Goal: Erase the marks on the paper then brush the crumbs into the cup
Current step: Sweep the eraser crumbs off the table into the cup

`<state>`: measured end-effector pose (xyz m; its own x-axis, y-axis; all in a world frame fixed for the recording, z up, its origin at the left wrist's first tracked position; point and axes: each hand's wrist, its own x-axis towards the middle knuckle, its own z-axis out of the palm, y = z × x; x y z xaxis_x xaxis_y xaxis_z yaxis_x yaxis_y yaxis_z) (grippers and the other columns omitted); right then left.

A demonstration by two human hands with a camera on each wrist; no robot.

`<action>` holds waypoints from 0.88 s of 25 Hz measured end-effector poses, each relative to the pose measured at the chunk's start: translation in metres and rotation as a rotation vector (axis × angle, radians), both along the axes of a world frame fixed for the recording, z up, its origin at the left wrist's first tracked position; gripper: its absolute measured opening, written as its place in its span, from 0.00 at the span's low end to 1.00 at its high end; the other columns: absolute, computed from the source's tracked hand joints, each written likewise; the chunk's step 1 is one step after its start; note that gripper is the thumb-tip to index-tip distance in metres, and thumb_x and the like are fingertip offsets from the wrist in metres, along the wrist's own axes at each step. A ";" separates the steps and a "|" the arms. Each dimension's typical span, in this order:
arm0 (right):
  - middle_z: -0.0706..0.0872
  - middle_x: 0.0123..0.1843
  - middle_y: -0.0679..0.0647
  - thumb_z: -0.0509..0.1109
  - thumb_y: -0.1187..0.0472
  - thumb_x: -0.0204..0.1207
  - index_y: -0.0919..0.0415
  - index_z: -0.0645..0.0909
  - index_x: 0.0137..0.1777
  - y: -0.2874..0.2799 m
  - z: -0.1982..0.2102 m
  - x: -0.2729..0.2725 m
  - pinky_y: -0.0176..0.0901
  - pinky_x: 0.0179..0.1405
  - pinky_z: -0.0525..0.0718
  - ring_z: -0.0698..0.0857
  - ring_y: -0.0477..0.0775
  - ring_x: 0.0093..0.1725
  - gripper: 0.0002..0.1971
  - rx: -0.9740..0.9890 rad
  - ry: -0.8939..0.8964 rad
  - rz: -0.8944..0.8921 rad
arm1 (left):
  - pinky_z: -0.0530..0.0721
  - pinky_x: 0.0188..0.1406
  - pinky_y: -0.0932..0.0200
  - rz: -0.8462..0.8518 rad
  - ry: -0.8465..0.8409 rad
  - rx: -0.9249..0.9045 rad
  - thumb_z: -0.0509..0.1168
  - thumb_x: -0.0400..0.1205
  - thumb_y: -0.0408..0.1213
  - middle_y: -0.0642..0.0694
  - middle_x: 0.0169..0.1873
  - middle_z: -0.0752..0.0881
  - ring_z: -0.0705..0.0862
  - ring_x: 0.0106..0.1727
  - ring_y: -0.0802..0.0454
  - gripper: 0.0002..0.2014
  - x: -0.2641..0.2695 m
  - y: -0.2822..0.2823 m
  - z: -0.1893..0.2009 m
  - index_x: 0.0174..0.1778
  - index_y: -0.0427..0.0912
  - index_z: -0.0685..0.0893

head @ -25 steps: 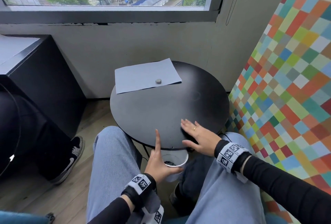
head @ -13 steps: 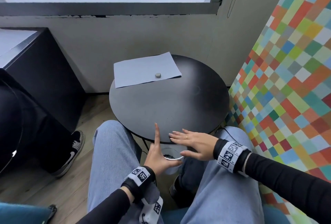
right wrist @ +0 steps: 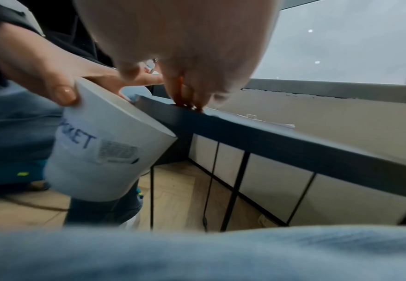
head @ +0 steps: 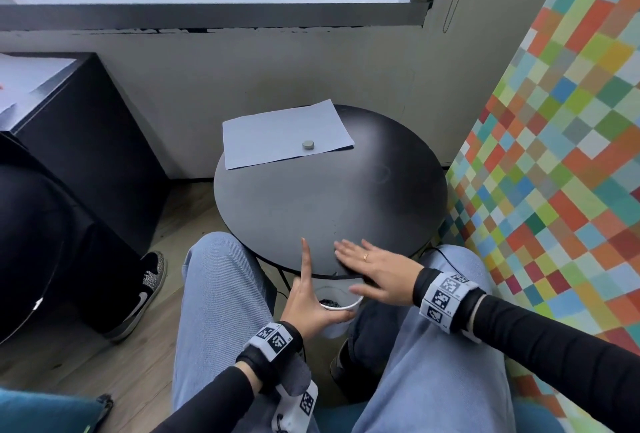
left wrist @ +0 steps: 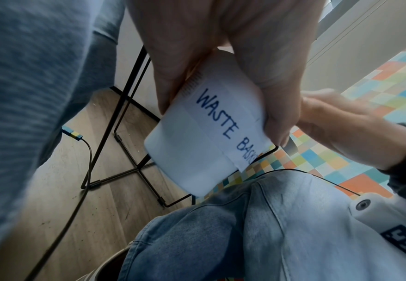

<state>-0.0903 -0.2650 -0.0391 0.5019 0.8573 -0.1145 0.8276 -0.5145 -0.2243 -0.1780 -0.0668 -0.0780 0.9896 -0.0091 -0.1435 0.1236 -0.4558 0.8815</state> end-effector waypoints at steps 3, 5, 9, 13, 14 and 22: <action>0.50 0.86 0.50 0.48 0.41 0.85 0.57 0.51 0.85 0.006 -0.002 -0.007 0.45 0.84 0.42 0.42 0.42 0.84 0.33 0.009 0.064 0.093 | 0.65 0.67 0.68 -0.009 -0.003 -0.010 0.85 0.61 0.55 0.46 0.80 0.69 0.70 0.78 0.51 0.75 0.000 -0.001 0.002 0.81 0.64 0.25; 0.45 0.86 0.51 0.39 0.34 0.81 0.58 0.46 0.85 0.004 -0.001 0.001 0.51 0.84 0.46 0.40 0.45 0.84 0.39 0.020 0.029 -0.076 | 0.64 0.67 0.73 0.003 -0.022 -0.019 0.86 0.60 0.54 0.51 0.80 0.69 0.70 0.77 0.54 0.75 0.001 -0.001 0.000 0.80 0.68 0.25; 0.51 0.85 0.47 0.50 0.40 0.84 0.56 0.53 0.85 0.008 0.000 -0.001 0.47 0.84 0.42 0.42 0.43 0.84 0.33 0.002 0.089 0.092 | 0.64 0.66 0.73 0.009 -0.007 -0.014 0.85 0.61 0.54 0.45 0.81 0.69 0.69 0.78 0.53 0.75 0.000 0.001 0.001 0.81 0.63 0.26; 0.49 0.86 0.48 0.48 0.38 0.83 0.56 0.50 0.85 0.012 0.001 0.004 0.57 0.84 0.45 0.39 0.46 0.84 0.35 0.051 -0.038 -0.045 | 0.61 0.68 0.73 0.018 -0.030 -0.030 0.86 0.61 0.53 0.53 0.81 0.65 0.66 0.77 0.60 0.74 0.002 0.000 0.002 0.81 0.65 0.26; 0.49 0.86 0.47 0.46 0.35 0.82 0.55 0.50 0.85 0.013 0.001 0.004 0.59 0.83 0.44 0.38 0.46 0.84 0.37 0.003 -0.041 -0.025 | 0.62 0.69 0.72 0.022 -0.029 -0.036 0.86 0.61 0.53 0.51 0.82 0.65 0.66 0.78 0.59 0.74 0.002 0.000 0.001 0.81 0.65 0.26; 0.45 0.86 0.48 0.21 0.25 0.69 0.57 0.44 0.85 0.019 0.001 0.033 0.68 0.81 0.39 0.34 0.50 0.83 0.51 -0.082 -0.154 -0.399 | 0.74 0.78 0.48 0.104 -0.019 -0.107 0.86 0.52 0.58 0.42 0.73 0.78 0.76 0.75 0.53 0.77 0.005 0.005 -0.011 0.80 0.73 0.28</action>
<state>-0.0575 -0.2463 -0.0377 0.8085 0.5841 -0.0718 0.5812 -0.8117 -0.0590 -0.1726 -0.0615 -0.0890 0.9886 0.0795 -0.1280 0.1478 -0.3448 0.9270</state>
